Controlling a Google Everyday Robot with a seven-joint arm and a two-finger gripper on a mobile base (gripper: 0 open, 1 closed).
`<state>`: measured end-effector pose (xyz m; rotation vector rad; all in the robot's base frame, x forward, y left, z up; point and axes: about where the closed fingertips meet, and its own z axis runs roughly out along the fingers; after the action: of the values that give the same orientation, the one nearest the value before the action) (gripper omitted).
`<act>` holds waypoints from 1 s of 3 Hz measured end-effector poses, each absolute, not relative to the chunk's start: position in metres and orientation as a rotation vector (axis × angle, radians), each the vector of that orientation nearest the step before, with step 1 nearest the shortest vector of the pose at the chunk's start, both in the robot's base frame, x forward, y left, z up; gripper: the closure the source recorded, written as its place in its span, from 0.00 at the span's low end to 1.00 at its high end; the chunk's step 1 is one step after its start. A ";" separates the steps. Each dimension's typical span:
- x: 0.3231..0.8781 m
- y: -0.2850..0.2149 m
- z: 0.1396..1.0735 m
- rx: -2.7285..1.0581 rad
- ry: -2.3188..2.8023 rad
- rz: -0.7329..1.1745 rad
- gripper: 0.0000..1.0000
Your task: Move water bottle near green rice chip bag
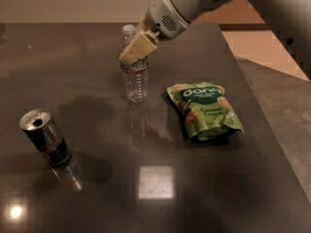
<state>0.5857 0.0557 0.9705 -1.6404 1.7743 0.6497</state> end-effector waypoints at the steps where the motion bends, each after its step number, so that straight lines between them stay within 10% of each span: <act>1: 0.578 0.026 0.967 -1.614 1.792 0.663 1.00; 3: 0.561 -0.005 0.963 -1.601 1.796 0.673 0.82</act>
Offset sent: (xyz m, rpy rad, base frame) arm -0.0270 -0.0802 -0.0073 0.0294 0.0404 -0.0431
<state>0.5612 -0.0052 0.9627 -1.6014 1.7963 0.6731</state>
